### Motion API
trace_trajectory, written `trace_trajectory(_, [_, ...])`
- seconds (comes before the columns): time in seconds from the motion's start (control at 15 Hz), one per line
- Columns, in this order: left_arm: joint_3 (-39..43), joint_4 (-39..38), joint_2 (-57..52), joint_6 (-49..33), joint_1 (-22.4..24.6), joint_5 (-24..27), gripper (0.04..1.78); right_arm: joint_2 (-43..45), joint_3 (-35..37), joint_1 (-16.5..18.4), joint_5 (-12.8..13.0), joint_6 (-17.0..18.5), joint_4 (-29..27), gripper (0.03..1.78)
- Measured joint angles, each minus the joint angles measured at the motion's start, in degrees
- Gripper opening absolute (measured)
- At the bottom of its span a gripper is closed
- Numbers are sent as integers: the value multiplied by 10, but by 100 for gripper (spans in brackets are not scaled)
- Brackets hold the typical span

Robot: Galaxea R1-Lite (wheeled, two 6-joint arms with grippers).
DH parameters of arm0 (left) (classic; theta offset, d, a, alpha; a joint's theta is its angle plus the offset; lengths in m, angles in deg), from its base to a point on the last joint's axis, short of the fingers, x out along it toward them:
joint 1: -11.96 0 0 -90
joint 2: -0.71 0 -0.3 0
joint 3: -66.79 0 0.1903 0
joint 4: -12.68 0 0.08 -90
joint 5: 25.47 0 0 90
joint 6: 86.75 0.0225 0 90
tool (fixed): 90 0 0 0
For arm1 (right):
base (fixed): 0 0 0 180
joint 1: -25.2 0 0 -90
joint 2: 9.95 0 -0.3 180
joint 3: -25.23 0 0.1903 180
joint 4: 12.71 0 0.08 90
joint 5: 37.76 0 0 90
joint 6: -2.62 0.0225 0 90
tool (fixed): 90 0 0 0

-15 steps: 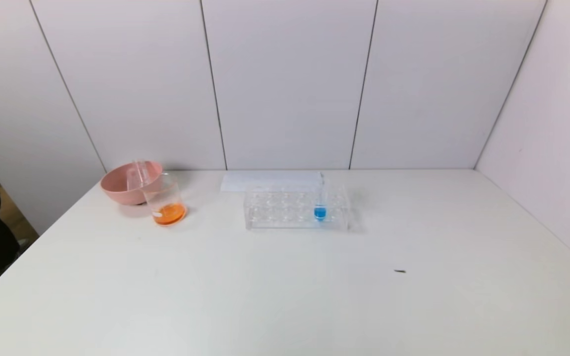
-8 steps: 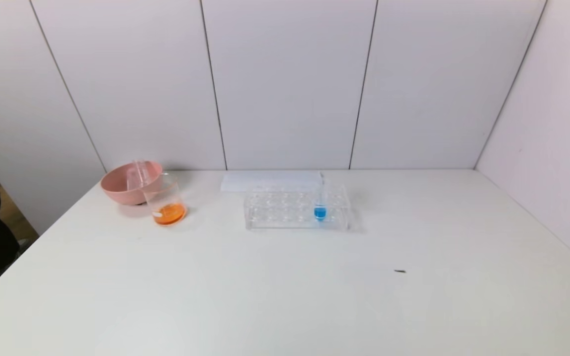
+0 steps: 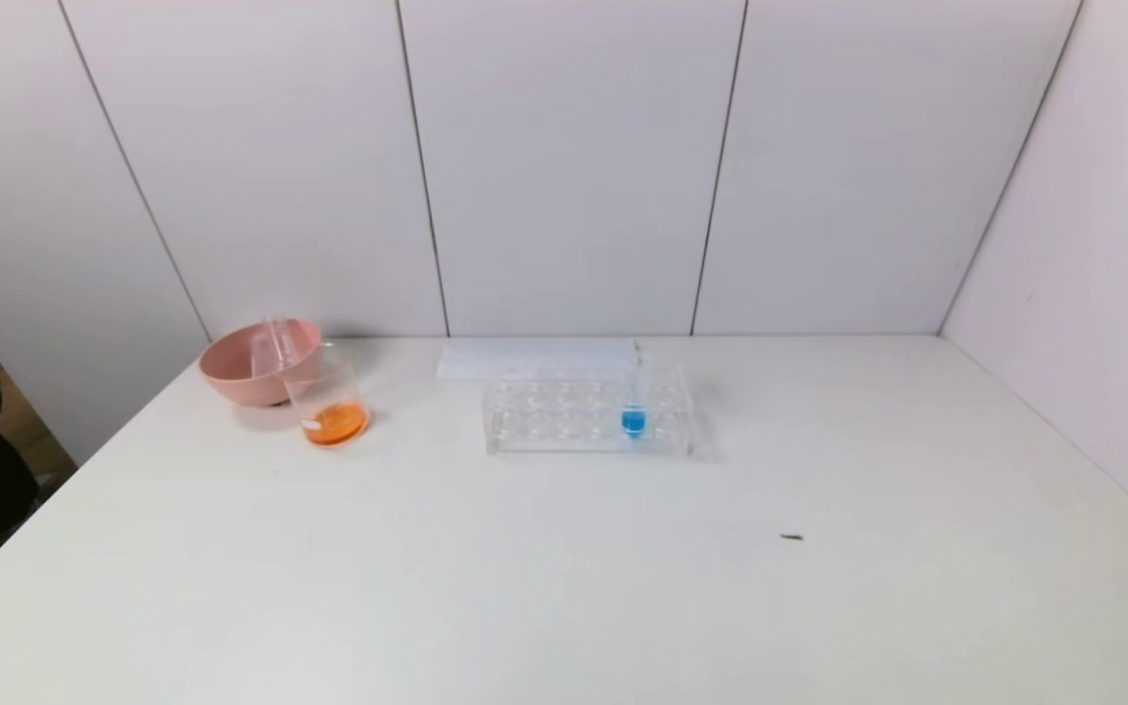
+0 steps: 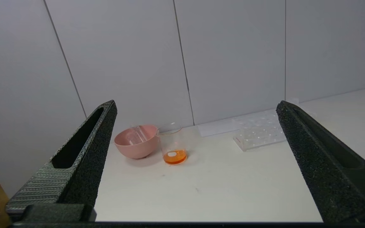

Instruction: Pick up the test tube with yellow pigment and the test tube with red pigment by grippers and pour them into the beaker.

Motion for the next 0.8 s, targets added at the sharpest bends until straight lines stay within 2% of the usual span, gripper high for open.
trace_trajectory(0.53, [78,-9,-36,0,-2,-1,176,0,0,0,0,0,0,170])
trace_trajectory(0.8, [177,-93,-36,4,-2,-1,176,0,0,0,0,0,0,170])
